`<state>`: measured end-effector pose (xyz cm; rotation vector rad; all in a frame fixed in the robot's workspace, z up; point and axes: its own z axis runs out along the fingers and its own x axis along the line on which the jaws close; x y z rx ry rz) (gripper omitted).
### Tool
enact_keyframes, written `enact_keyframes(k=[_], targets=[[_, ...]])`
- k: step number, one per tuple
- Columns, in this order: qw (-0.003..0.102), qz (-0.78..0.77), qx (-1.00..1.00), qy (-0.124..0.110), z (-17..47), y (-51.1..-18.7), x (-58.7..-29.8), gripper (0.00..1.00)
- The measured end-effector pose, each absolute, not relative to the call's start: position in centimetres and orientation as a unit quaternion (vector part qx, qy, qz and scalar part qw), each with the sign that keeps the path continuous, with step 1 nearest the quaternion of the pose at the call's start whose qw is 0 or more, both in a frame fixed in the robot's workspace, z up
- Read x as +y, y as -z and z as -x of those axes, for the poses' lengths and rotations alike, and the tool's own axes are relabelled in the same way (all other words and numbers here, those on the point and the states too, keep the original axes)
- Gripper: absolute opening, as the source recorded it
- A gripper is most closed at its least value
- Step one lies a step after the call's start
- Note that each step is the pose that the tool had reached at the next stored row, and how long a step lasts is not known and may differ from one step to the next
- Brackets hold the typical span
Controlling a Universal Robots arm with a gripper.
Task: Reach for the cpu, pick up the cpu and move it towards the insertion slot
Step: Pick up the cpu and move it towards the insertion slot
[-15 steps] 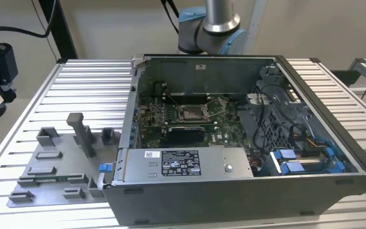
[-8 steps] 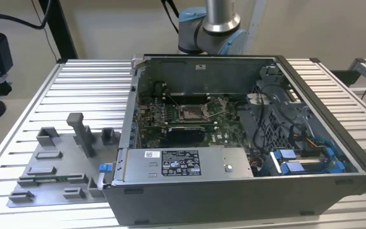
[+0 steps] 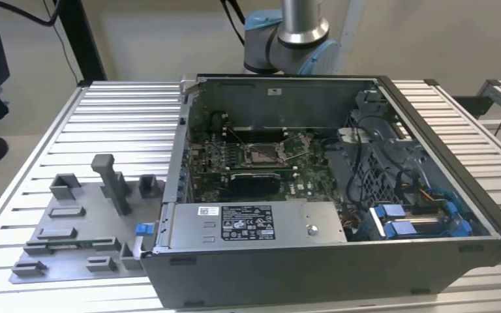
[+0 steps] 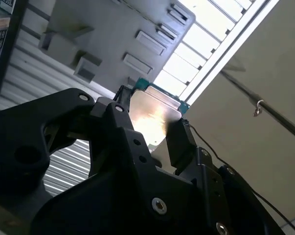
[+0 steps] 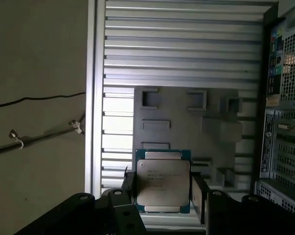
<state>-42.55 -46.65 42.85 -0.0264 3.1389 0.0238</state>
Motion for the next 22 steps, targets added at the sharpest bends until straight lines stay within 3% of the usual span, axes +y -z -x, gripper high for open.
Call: enact_keyframes(k=[22], targets=[[-0.001,0.008,1.000,-0.007,39.5,-43.1,-46.6,0.00]])
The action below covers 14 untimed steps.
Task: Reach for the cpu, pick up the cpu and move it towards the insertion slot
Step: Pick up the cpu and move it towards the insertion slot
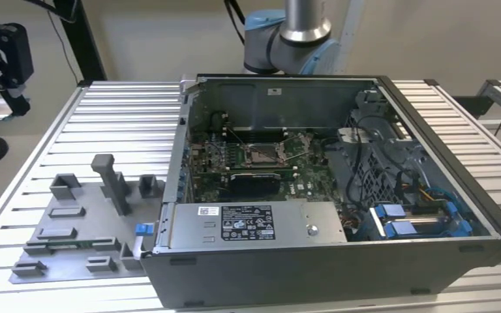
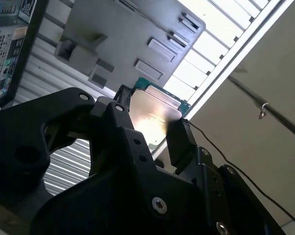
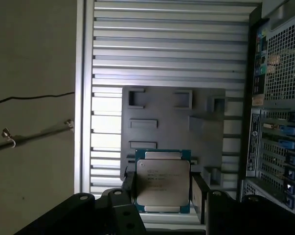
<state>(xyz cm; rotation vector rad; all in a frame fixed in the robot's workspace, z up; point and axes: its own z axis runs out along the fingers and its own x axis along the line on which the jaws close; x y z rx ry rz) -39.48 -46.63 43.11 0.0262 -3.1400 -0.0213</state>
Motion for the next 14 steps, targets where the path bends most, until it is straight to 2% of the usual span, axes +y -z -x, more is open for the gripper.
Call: enact_keyframes(k=[14], targets=[[0.003,-0.008,-1.000,0.007,36.7,-43.1,-46.6,0.00]])
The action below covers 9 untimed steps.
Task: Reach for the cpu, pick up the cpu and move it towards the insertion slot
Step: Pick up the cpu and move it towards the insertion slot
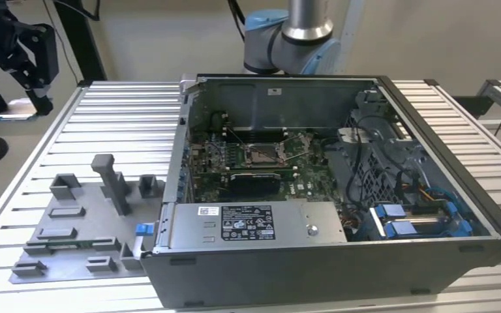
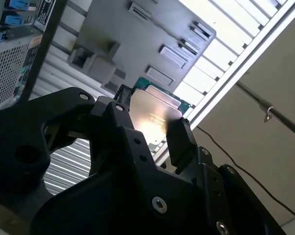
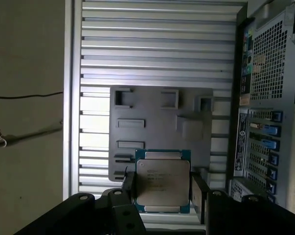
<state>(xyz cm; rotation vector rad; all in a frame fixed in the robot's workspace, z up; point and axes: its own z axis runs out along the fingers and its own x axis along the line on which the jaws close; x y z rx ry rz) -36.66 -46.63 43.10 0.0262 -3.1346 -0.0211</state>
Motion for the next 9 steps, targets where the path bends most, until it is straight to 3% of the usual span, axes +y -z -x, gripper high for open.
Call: enact_keyframes(k=[9], targets=[[0.006,-0.008,-1.000,0.006,34.5,-43.1,-46.6,0.00]])
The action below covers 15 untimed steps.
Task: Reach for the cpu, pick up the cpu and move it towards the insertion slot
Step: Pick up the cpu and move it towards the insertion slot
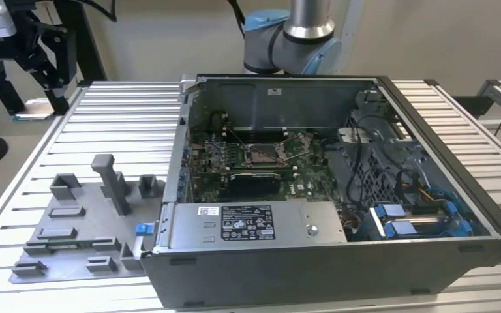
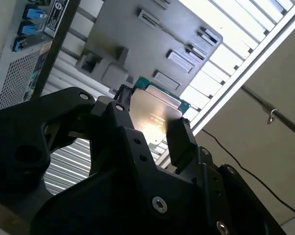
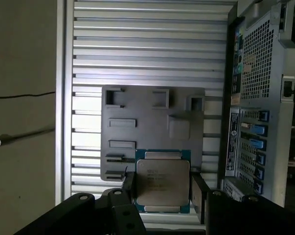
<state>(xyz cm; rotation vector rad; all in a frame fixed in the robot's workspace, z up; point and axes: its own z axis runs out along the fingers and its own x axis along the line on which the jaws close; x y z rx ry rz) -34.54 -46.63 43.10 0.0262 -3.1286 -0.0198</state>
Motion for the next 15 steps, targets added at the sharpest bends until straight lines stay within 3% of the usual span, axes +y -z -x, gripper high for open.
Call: enact_keyframes(k=[15], targets=[[0.010,-0.008,-1.000,0.006,29.8,-43.1,-46.6,0.00]])
